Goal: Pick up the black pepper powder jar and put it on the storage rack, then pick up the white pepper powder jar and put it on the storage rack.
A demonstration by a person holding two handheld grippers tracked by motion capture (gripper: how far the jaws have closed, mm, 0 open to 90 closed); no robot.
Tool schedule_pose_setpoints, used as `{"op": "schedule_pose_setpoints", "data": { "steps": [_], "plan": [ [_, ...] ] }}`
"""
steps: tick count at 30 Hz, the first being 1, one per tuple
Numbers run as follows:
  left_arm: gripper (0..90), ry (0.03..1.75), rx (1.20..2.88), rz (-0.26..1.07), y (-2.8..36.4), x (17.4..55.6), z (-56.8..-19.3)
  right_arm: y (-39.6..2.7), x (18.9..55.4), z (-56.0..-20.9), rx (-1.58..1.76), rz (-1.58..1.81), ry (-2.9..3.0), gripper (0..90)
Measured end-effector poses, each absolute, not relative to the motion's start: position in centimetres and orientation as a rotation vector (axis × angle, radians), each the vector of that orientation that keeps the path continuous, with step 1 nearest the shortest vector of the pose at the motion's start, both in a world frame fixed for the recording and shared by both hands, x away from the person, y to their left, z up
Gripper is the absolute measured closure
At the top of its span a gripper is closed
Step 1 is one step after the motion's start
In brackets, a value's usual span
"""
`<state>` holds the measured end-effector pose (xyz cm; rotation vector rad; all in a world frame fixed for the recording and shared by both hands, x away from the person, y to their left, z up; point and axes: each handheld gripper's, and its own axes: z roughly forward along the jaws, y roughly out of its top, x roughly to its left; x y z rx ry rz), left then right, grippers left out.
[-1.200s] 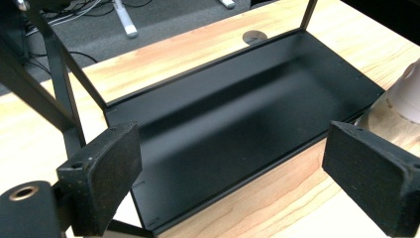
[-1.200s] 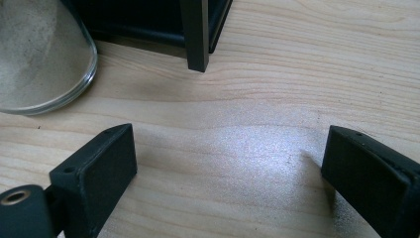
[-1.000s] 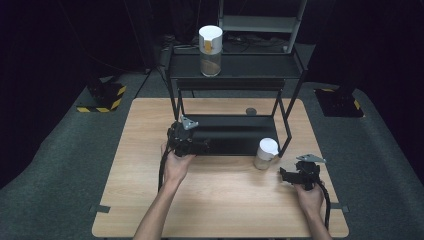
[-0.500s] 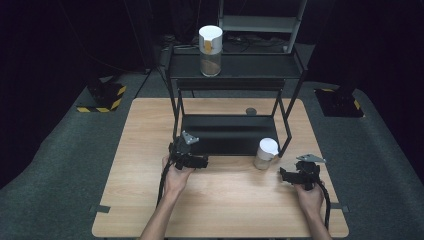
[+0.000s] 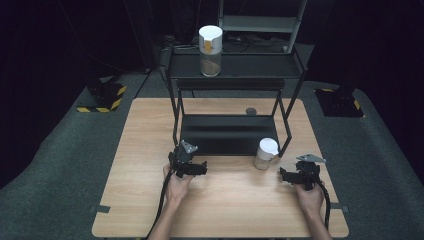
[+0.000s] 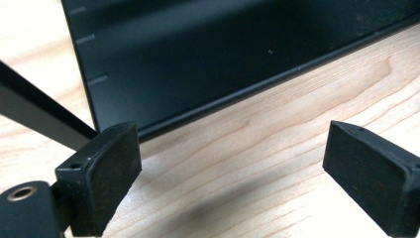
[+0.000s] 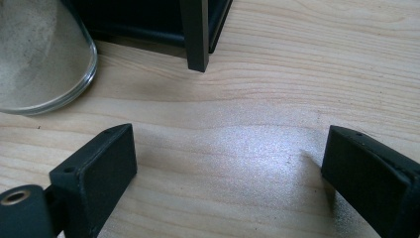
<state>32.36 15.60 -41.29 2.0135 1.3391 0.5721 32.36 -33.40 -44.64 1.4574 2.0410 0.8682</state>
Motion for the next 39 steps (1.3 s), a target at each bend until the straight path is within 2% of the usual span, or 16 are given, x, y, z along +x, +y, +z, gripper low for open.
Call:
{"op": "schedule_pose_setpoints", "data": {
  "steps": [6, 15, 39],
  "plan": [
    [6.9, 1.357, 1.988, 0.615, 14.9, 31.8, -43.0, -33.4, 32.4, -44.6, 1.458, 0.868, 2.041, 6.2],
    [4.5, 1.358, 2.021, 0.590, 13.9, 32.0, -44.6, -33.4, 32.4, -44.6, 1.458, 0.869, 2.041, 6.1],
    [2.8, 1.360, 1.992, 0.569, 14.4, 31.9, -45.0, -33.4, 32.4, -44.6, 1.461, 0.869, 2.042, 6.1]
  ]
}}
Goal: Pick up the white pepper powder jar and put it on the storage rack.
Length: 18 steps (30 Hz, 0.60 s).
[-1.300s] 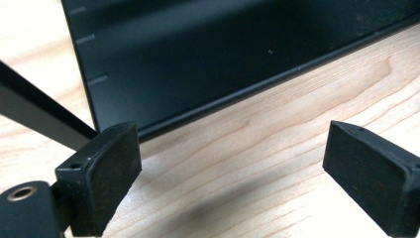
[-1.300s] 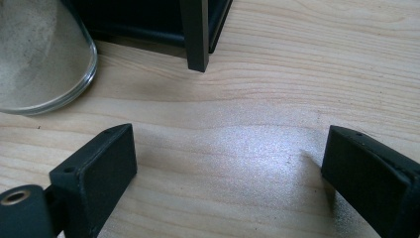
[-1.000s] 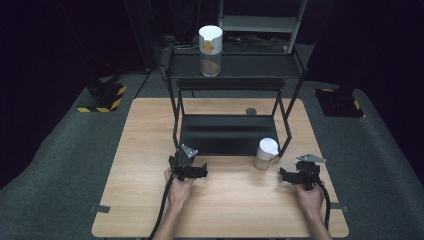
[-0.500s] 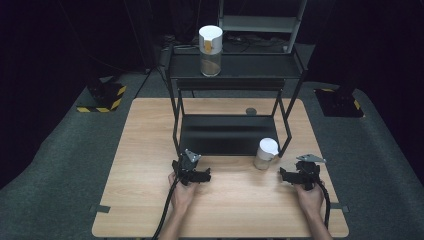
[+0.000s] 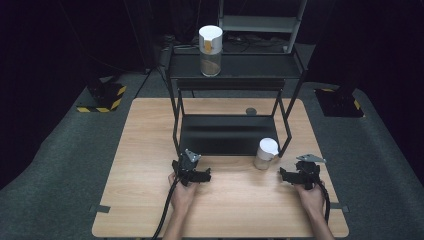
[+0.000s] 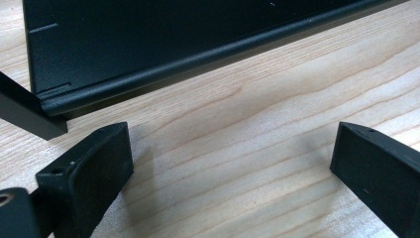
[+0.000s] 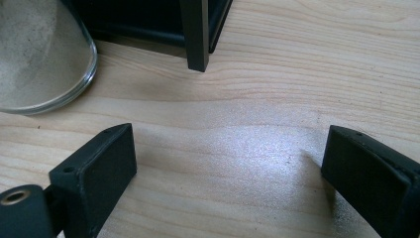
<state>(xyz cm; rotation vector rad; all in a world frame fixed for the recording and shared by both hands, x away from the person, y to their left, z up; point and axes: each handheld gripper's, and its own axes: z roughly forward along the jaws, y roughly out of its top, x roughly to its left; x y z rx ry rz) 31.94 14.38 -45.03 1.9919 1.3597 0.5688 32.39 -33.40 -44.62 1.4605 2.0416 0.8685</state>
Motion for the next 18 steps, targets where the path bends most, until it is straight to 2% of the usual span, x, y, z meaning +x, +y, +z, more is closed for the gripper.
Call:
{"op": "schedule_pose_setpoints", "data": {
  "steps": [18],
  "plan": [
    [2.8, 1.362, 1.988, 0.570, 14.34, 31.89, -45.06, -33.27, 31.77, -43.77, 1.362, 0.856, 2.143, 6.2]
  ]
}}
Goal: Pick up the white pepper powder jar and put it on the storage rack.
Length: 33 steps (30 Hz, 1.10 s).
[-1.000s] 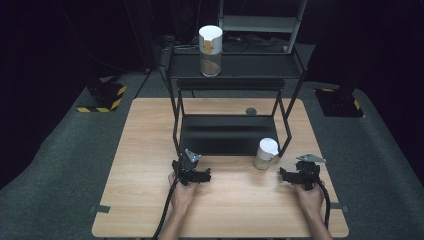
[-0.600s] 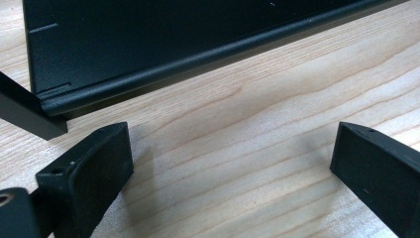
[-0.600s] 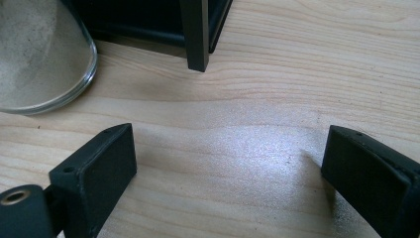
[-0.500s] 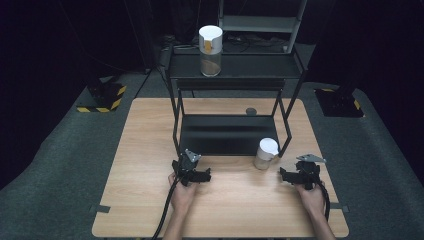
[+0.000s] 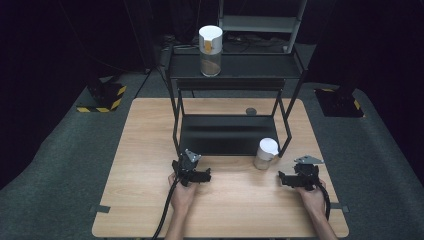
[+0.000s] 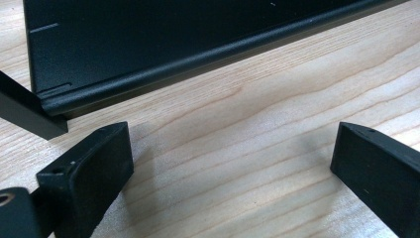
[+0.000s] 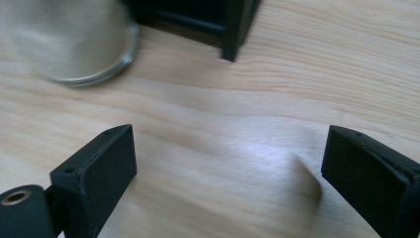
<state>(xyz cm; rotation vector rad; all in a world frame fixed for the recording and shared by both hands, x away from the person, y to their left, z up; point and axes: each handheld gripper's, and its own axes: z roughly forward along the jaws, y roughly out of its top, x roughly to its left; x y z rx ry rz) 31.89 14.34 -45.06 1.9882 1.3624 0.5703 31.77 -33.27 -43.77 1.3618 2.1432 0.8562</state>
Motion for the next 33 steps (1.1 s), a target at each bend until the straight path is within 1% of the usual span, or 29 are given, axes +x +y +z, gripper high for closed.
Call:
{"op": "schedule_pose_setpoints", "data": {
  "steps": [4, 11, 21, 33],
  "plan": [
    [2.8, 1.362, 1.987, 0.570, 14.3, 31.9, -45.1, -33.4, 31.6, -43.6, 1.330, 0.918, 2.196, 6.0],
    [2.8, 1.362, 1.990, 0.571, 14.3, 31.9, -45.0, -32.3, 31.8, -43.2, 1.273, 0.972, 2.225, 6.4],
    [2.8, 1.361, 1.989, 0.571, 14.4, 31.9, -45.1, -31.9, 32.9, -42.4, 1.261, 1.117, 2.218, 8.7],
    [2.8, 1.360, 1.991, 0.571, 14.4, 31.9, -45.0, -30.1, 34.4, -41.9, 1.226, 1.162, 2.195, 16.8]
  ]
}}
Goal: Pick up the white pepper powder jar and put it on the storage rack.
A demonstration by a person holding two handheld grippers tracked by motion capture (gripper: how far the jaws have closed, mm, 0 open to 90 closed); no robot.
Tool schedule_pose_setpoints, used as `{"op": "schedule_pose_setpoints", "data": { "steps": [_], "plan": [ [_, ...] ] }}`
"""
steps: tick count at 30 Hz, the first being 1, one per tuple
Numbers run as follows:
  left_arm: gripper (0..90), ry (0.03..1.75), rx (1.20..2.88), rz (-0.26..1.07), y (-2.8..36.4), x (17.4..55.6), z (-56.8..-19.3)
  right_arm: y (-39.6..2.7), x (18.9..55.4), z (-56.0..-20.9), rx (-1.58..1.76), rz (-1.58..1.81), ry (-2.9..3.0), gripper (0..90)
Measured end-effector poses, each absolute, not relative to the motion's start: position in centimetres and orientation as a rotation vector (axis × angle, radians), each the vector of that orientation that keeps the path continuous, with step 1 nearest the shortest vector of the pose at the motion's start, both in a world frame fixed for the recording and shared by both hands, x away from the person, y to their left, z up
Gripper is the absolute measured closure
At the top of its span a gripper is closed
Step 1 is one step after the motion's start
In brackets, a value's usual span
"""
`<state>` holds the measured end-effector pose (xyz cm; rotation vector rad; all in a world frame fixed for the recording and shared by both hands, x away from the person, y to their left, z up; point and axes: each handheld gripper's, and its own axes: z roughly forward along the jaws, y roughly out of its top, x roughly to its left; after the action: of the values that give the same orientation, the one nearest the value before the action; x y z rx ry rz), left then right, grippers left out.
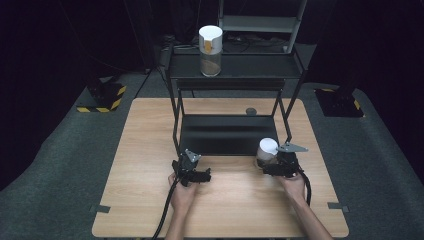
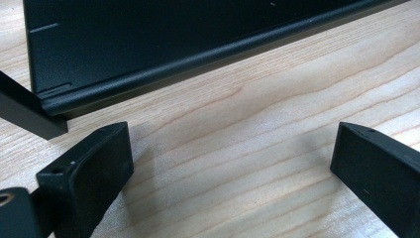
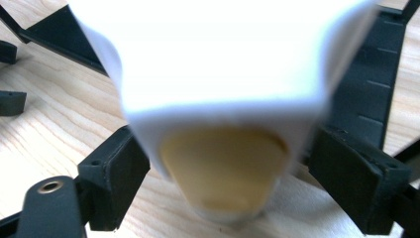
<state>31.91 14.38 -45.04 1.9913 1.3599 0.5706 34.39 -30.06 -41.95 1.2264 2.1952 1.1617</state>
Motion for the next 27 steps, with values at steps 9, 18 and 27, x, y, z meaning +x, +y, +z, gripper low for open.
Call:
{"op": "schedule_pose_setpoints", "data": {
  "steps": [9, 18, 27],
  "plan": [
    [2.8, 1.361, 1.992, 0.571, 14.4, 31.9, -45.0, -29.0, 34.3, -42.1, 1.197, 1.145, 2.172, 27.4],
    [2.9, 1.360, 1.992, 0.570, 14.4, 31.9, -45.0, -28.7, 34.0, -42.3, 1.162, 1.131, 2.159, 29.9],
    [2.8, 1.360, 1.991, 0.569, 14.4, 31.9, -45.0, -29.2, 34.1, -41.8, 1.169, 1.153, 2.174, 30.0]
  ]
}}
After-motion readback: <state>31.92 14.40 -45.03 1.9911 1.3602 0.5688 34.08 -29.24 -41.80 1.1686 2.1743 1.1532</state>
